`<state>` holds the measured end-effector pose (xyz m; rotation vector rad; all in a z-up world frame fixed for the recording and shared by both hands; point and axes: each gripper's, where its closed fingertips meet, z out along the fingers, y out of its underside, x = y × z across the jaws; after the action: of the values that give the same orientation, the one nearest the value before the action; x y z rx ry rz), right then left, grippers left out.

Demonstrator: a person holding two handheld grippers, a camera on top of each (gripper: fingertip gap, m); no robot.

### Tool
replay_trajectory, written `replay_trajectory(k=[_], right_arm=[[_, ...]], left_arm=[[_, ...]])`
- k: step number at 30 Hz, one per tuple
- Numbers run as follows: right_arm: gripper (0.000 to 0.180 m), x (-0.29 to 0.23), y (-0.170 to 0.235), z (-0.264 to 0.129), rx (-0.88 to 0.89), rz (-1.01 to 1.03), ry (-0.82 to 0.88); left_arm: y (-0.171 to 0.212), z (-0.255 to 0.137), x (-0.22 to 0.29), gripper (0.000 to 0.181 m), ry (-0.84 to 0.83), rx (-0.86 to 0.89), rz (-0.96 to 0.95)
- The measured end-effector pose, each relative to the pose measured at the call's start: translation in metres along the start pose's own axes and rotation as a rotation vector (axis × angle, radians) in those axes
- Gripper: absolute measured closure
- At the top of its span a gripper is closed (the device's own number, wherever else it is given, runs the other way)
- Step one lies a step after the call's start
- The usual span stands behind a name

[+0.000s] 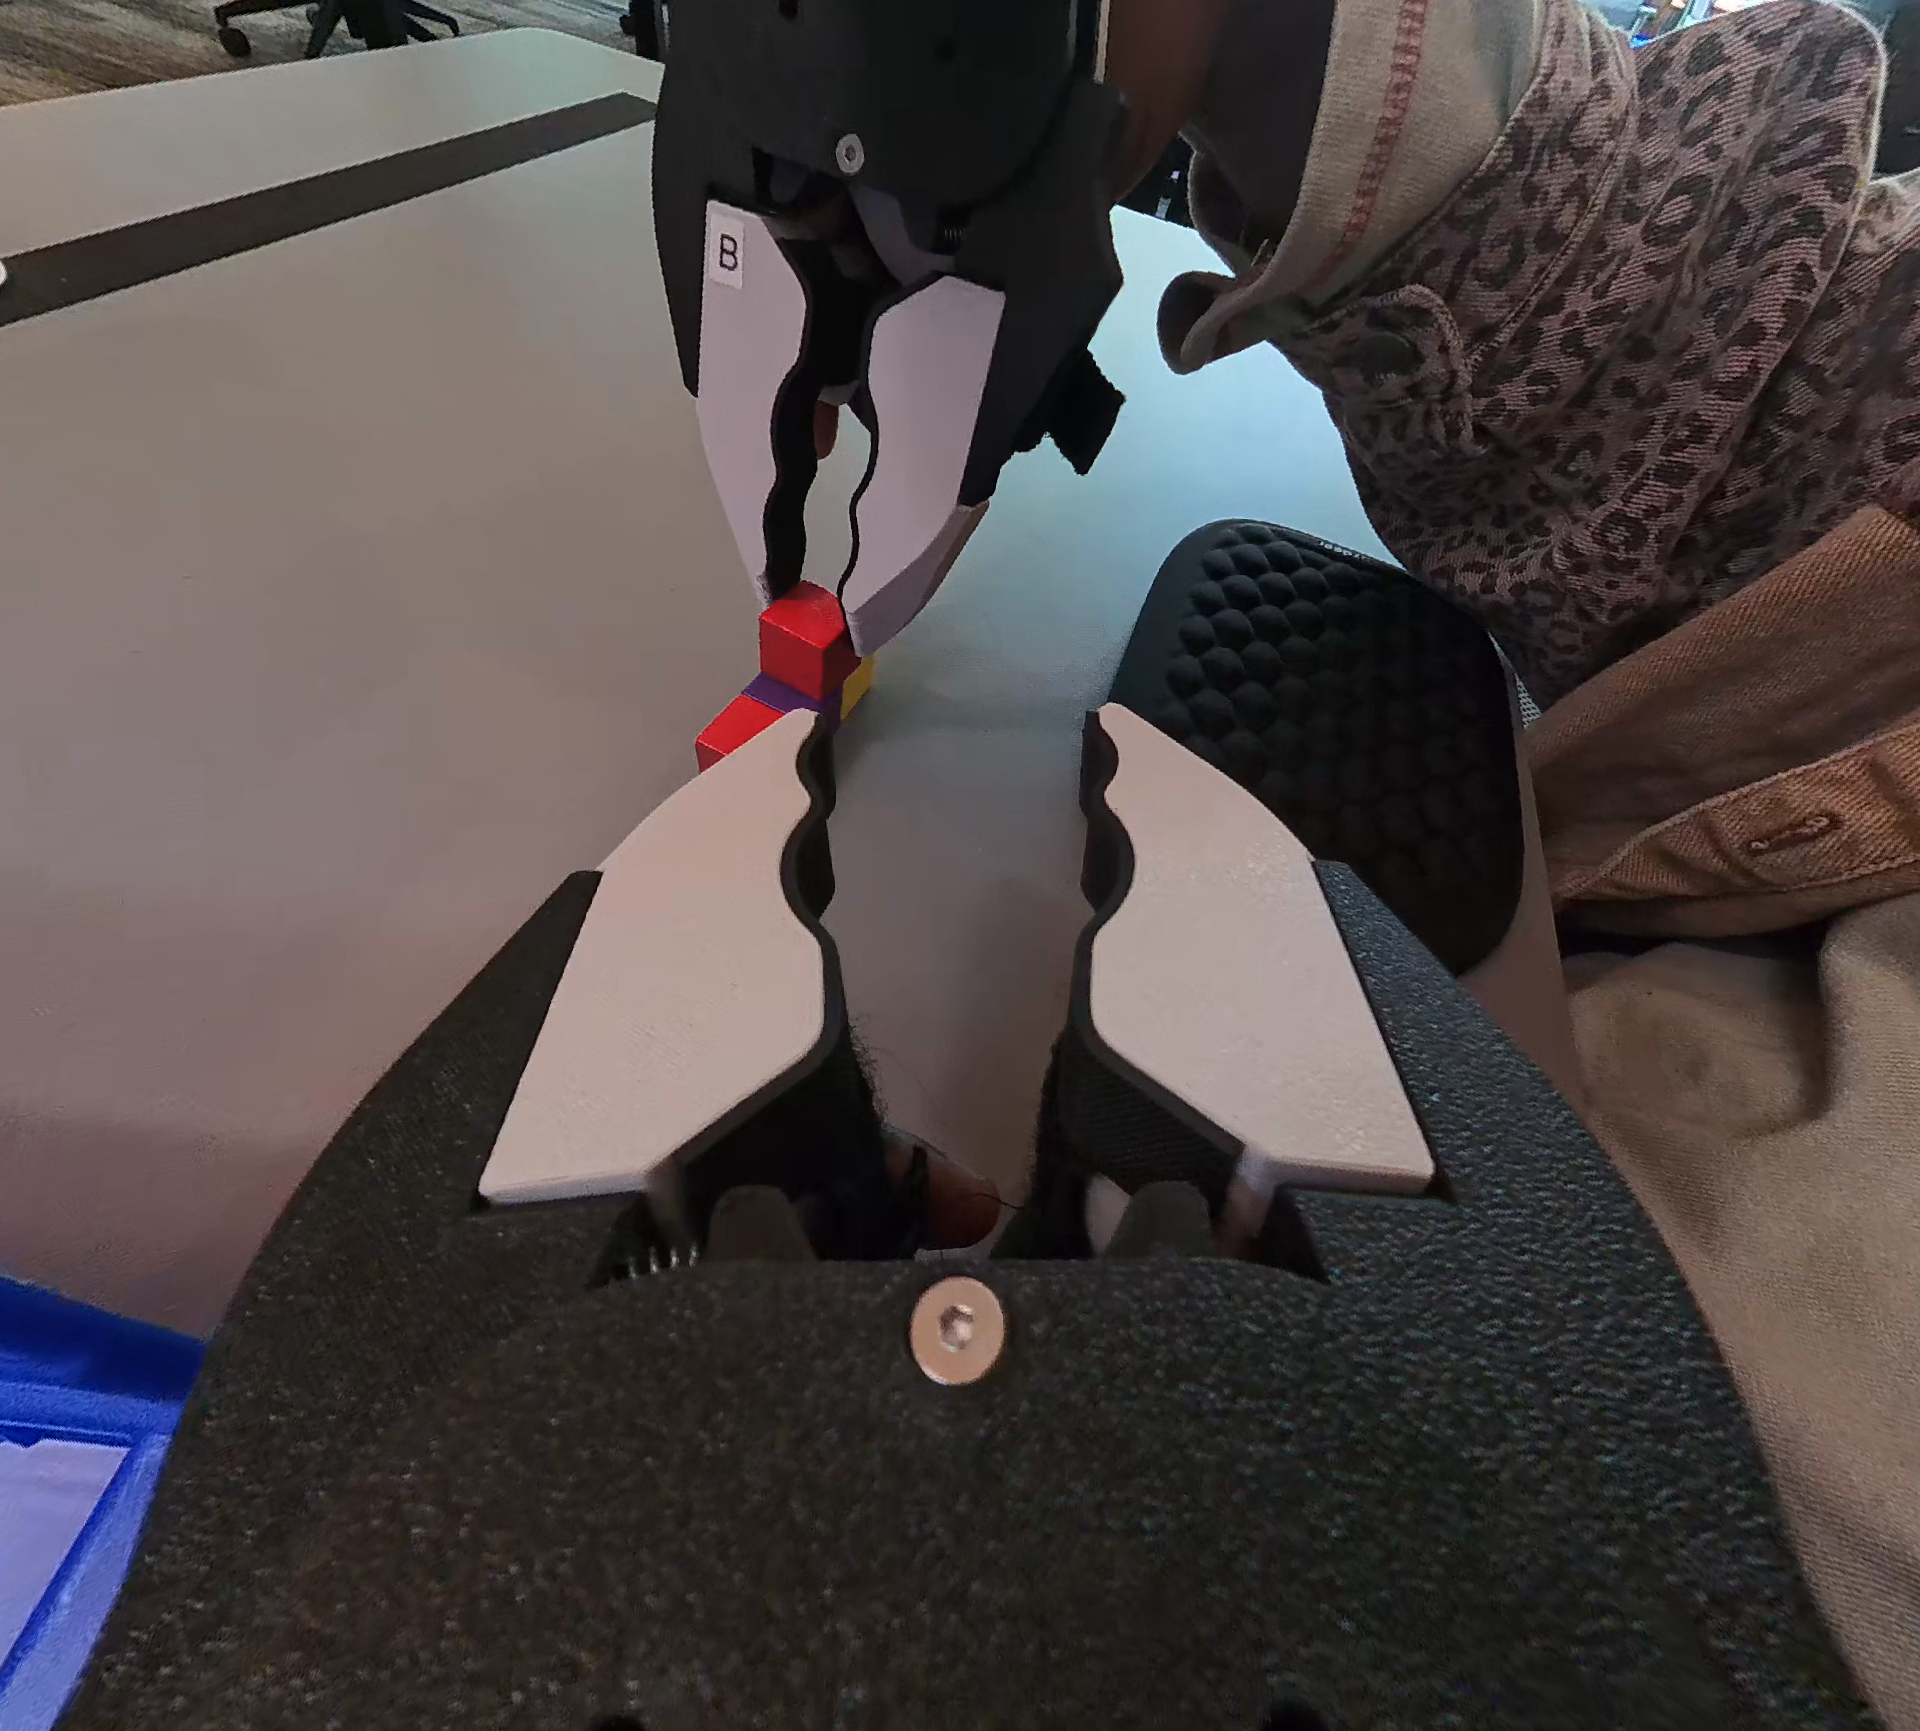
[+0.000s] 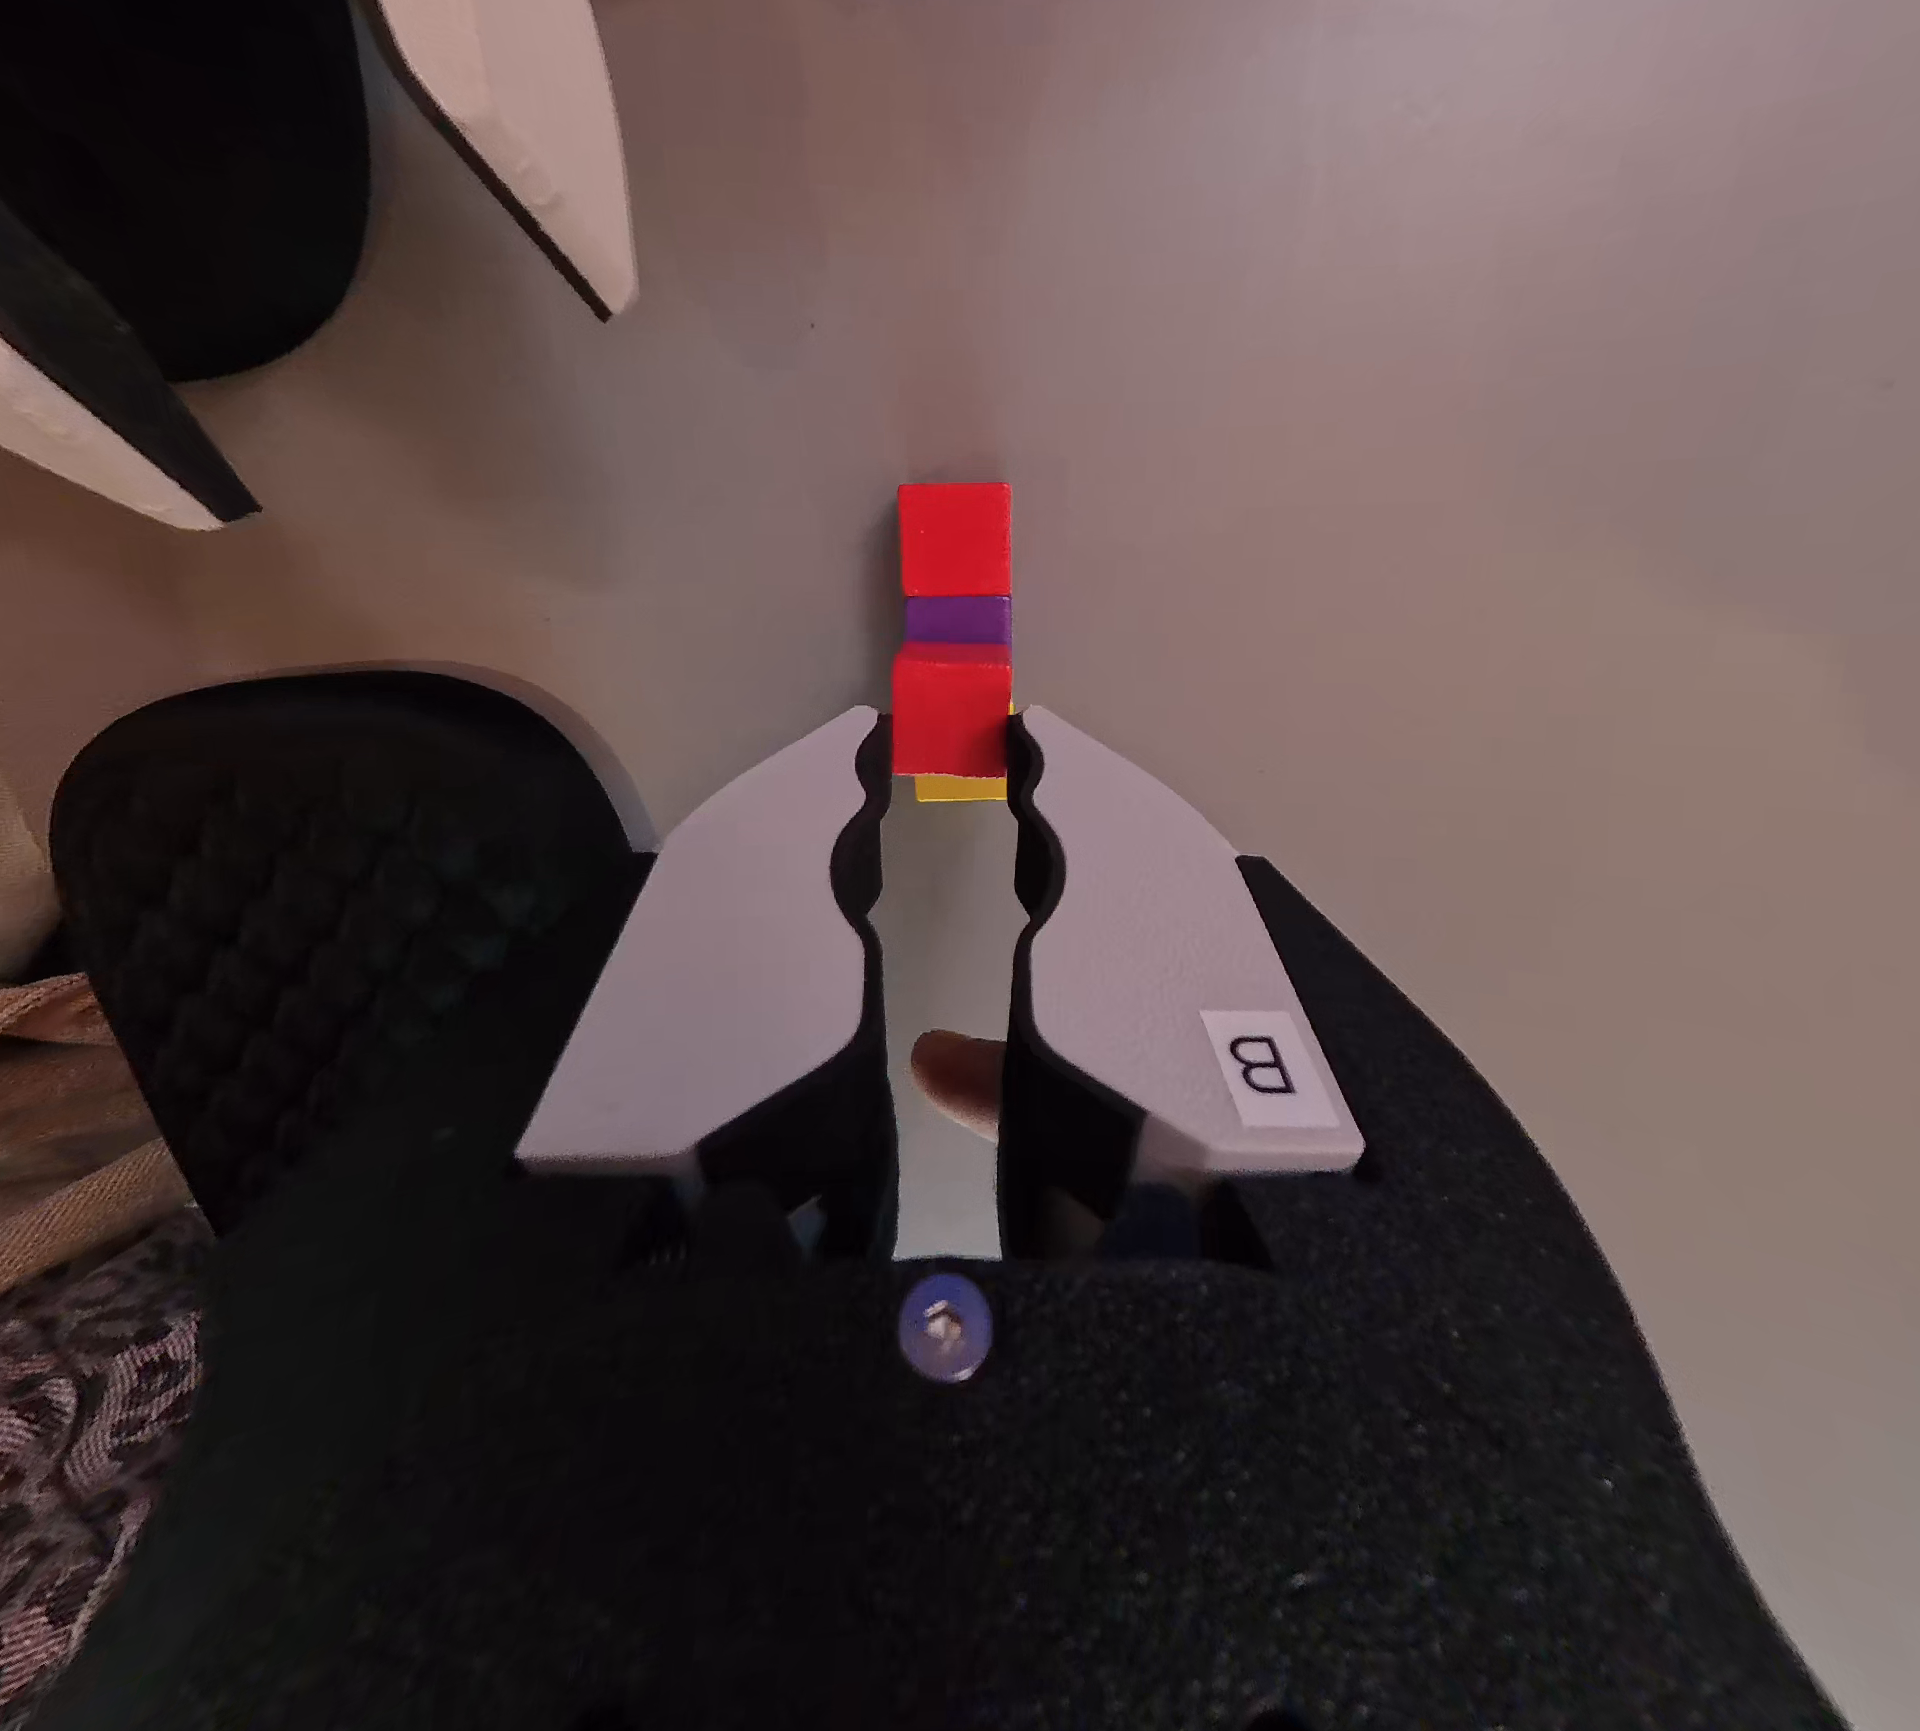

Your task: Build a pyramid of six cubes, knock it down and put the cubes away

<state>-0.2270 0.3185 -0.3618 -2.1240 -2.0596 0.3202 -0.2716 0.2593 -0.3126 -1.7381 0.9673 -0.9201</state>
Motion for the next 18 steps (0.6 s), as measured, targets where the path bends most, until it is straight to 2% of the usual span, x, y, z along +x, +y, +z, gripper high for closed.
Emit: replay_trajectory(k=[14, 18], right_arm=[[0.157, 0.0022, 0.0003, -0.0014, 0.004, -0.023, 0.0], [0.149, 0.001, -0.0013, -0.0038, 0.02, -0.022, -0.007]], left_arm=[[0.0008, 0.0004, 0.0005, 0.136, 0.008, -0.005, -0.006], [0.0012, 0.0006, 0.001, 0.136, 0.009, -0.008, -0.005]])
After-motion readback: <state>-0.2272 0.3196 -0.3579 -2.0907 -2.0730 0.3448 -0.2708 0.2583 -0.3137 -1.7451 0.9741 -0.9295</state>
